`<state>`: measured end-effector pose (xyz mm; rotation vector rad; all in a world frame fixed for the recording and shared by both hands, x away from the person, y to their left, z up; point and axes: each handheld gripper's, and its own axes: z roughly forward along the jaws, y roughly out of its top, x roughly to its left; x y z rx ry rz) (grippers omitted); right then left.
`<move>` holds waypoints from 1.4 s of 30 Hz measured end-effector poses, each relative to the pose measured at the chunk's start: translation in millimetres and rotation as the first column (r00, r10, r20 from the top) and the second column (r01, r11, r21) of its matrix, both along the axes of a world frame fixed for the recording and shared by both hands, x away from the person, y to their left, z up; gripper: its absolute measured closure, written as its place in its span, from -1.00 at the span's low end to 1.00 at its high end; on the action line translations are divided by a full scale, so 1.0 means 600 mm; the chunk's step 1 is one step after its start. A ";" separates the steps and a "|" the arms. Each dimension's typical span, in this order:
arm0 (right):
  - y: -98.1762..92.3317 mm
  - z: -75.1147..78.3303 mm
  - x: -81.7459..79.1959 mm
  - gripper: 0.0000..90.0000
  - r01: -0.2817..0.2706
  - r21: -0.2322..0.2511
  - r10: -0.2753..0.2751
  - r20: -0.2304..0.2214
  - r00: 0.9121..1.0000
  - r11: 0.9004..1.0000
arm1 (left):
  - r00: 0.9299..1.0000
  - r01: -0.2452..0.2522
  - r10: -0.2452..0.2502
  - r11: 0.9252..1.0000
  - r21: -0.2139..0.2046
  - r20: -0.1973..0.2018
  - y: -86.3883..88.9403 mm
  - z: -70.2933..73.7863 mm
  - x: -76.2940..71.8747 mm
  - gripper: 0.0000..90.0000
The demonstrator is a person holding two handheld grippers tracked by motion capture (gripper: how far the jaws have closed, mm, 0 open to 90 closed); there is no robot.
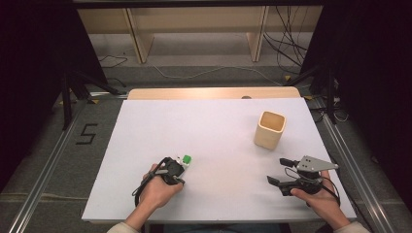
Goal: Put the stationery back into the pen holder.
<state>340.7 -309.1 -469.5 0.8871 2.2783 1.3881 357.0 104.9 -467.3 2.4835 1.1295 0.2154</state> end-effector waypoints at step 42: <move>0.002 0.000 0.000 -0.64 -0.003 0.000 0.003 -0.010 1.000 1.000 | 0.969 -0.206 0.219 0.971 0.117 -0.112 -0.014 0.025 0.077 -0.02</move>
